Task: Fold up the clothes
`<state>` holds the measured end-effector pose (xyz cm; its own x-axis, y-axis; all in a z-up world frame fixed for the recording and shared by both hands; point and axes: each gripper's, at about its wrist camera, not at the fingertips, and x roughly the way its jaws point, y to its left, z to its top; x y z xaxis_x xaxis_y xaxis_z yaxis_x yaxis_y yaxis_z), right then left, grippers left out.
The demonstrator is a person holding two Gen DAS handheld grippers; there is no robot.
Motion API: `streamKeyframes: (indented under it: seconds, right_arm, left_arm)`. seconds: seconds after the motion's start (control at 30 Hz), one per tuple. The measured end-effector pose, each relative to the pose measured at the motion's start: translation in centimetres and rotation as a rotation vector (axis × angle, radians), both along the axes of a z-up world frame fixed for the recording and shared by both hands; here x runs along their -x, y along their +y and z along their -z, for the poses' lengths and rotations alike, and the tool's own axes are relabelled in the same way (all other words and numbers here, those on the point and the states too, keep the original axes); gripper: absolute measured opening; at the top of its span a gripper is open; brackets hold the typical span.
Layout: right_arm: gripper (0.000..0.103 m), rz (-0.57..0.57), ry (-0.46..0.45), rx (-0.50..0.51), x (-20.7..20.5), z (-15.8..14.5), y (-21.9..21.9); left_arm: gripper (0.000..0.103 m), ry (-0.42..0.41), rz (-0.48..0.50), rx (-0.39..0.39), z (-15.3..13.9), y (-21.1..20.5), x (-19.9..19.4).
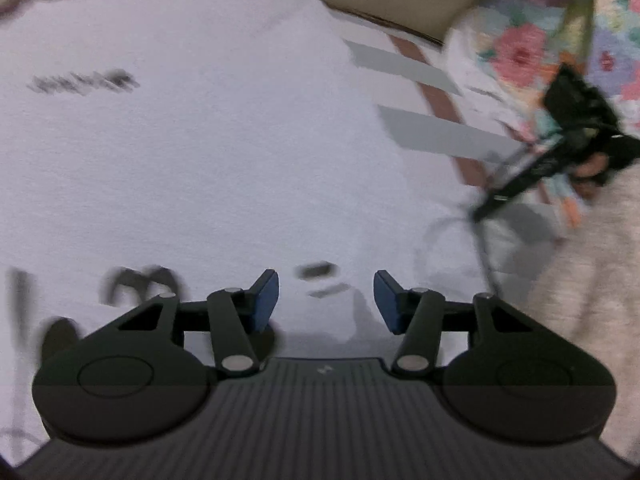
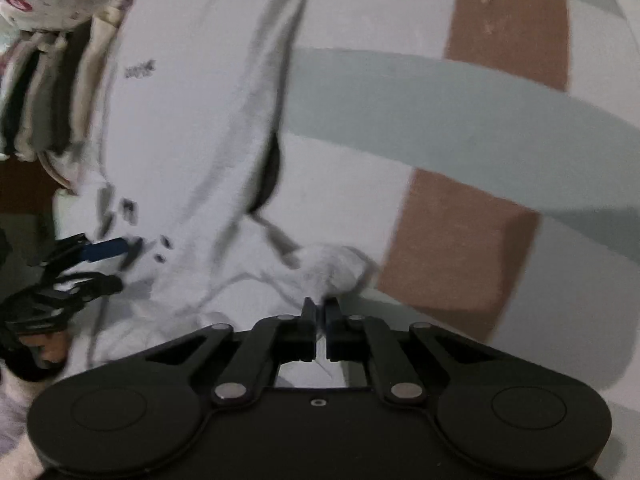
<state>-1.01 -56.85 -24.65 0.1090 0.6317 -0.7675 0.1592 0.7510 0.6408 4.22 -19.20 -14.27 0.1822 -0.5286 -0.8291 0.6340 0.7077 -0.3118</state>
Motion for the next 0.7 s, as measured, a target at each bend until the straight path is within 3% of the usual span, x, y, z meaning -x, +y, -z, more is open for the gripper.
streamKeyframes:
  seconds: [0.17, 0.3, 0.43, 0.57, 0.7]
  right_arm:
    - [0.006, 0.05, -0.097, -0.149, -1.9, -3.9, 0.0]
    - [0.006, 0.005, -0.108, -0.118, -4.5, -7.1, 2.3]
    - [0.006, -0.008, -0.112, -0.153, -7.8, -9.1, 5.7]
    - [0.006, -0.01, -0.089, -0.135, -10.9, -9.2, 10.2]
    - [0.007, -0.011, -0.098, -0.086, -12.7, -8.1, 13.1]
  left_arm:
    - [0.052, -0.024, -0.057, 0.045, -1.4, 1.9, 0.3]
    - [0.052, -0.04, -0.087, 0.055, -1.4, 2.5, 0.6]
    - [0.052, 0.036, -0.148, 0.164, -0.8, 3.5, 0.5]
    - [0.052, 0.022, -0.183, 0.168, -0.8, 4.3, 0.4]
    - [0.053, 0.087, -0.23, 0.193, 0.2, 5.2, -0.2]
